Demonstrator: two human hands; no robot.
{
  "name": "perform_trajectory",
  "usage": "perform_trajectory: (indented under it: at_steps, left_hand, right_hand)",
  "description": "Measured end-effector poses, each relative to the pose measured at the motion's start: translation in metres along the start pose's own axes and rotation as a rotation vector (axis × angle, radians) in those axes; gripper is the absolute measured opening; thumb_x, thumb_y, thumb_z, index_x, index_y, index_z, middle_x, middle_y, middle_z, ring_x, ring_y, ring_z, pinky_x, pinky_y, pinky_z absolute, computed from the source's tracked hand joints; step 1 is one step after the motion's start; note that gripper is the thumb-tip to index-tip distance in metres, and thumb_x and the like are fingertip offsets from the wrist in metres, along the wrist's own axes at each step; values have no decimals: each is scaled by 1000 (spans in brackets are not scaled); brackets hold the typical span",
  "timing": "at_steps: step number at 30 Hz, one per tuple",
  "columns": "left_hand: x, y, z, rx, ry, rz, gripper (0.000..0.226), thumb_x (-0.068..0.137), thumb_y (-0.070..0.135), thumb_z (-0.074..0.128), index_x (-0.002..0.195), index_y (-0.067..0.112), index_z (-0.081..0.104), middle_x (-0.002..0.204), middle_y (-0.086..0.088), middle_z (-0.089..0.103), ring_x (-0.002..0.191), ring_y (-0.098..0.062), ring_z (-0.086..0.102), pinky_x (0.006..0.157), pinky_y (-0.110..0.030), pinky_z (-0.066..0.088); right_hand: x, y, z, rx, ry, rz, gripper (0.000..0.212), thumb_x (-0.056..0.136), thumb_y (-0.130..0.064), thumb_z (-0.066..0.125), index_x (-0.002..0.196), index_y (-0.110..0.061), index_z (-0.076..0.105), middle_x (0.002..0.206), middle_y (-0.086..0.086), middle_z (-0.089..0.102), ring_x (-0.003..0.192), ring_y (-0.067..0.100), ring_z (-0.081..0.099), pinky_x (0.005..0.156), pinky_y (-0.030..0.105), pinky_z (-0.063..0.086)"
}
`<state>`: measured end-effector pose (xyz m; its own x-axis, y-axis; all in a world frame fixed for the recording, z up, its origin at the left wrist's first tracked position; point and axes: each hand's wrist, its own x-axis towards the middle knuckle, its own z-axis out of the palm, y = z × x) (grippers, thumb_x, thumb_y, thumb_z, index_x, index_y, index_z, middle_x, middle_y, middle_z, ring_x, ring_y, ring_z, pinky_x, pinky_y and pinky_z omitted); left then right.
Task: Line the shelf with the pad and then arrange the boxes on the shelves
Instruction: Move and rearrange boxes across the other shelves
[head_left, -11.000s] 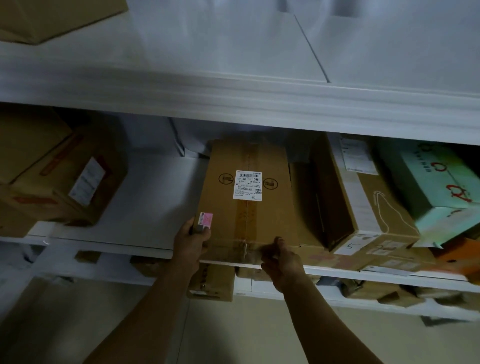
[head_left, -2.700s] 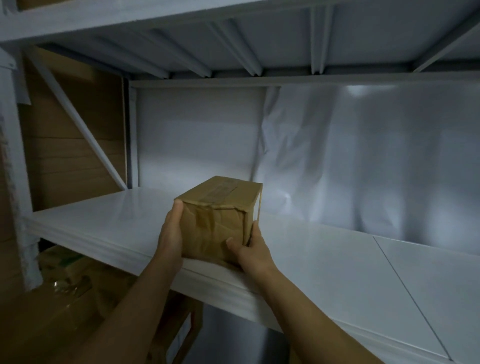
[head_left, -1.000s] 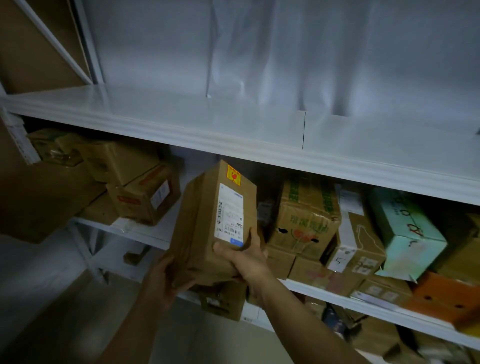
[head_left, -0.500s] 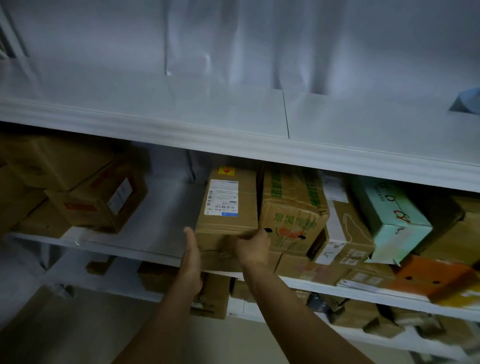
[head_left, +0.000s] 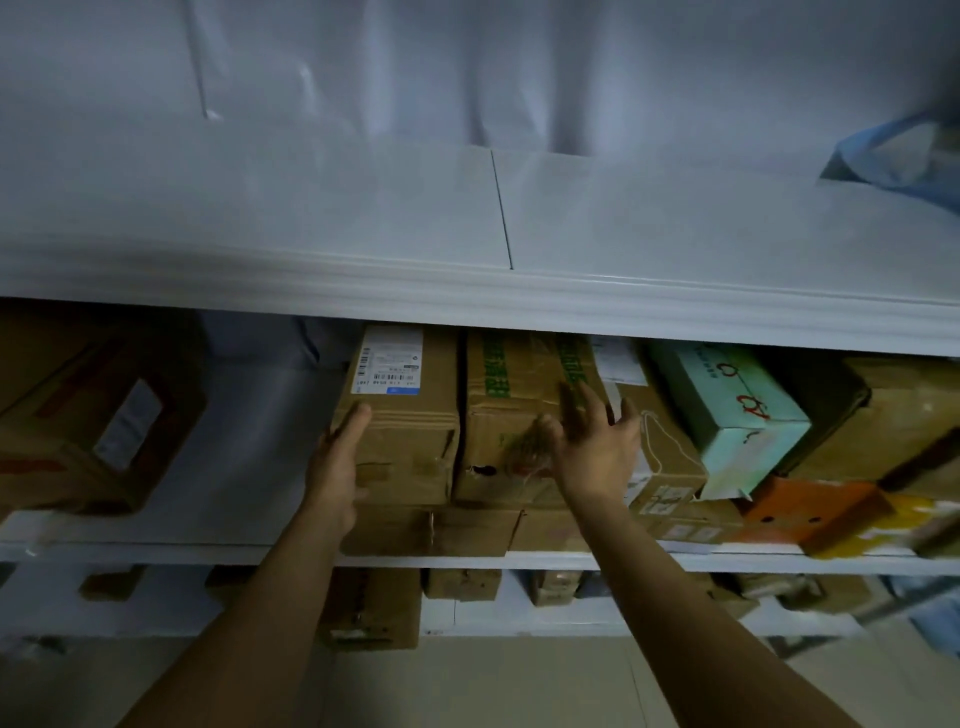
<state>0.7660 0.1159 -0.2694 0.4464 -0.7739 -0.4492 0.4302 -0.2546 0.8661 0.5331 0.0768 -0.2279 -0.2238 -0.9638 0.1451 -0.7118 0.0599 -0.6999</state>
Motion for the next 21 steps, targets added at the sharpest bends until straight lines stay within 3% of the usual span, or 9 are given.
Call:
perform_trajectory:
  at_steps: [3, 6, 9, 15, 18, 21]
  left_hand:
    - [9, 3, 4, 9, -25, 31, 57, 72, 59, 67, 121, 35, 55, 125, -4, 60, 116, -29, 54, 99, -59, 41]
    - [14, -5, 6, 27, 13, 38, 64, 74, 61, 64, 130, 33, 49, 124, -3, 57, 116, -28, 51, 99, -59, 41]
    - [13, -10, 5, 33, 39, 12, 82, 59, 76, 63, 130, 37, 47, 126, -3, 58, 116, -30, 53, 98, -61, 40]
    - [4, -6, 12, 38, 14, 7, 76, 70, 73, 57, 133, 33, 43, 124, -6, 58, 115, -32, 54, 99, -63, 38]
    - [4, -9, 11, -2, 25, -16, 92, 55, 80, 64, 133, 35, 43, 123, -6, 60, 111, -32, 58, 93, -62, 43]
    - [3, -14, 13, -26, 70, -15, 113, 34, 83, 71, 133, 34, 47, 123, -4, 61, 110, -30, 59, 93, -59, 45]
  right_hand:
    - [6, 16, 5, 157, -121, 43, 63, 86, -41, 63, 143, -33, 37, 143, 10, 27, 126, 31, 44, 102, 47, 44]
    - [2, 20, 9, 162, -82, 46, 62, 88, -36, 62, 143, -36, 35, 138, 9, 31, 119, 26, 48, 98, 41, 47]
    - [-1, 18, 12, 178, -66, 60, 60, 89, -37, 60, 142, -39, 34, 137, 6, 33, 119, 22, 47, 97, 39, 46]
    - [3, 18, 6, 181, -150, 91, 63, 90, -35, 59, 144, -44, 27, 140, 9, 30, 122, 26, 46, 101, 43, 45]
    - [1, 19, -5, 197, -200, 80, 70, 90, -25, 60, 145, -44, 21, 143, 11, 27, 121, 31, 49, 98, 46, 49]
    - [-1, 25, -23, 253, -180, 121, 65, 89, -18, 60, 144, -32, 29, 143, 10, 31, 123, 30, 48, 101, 44, 47]
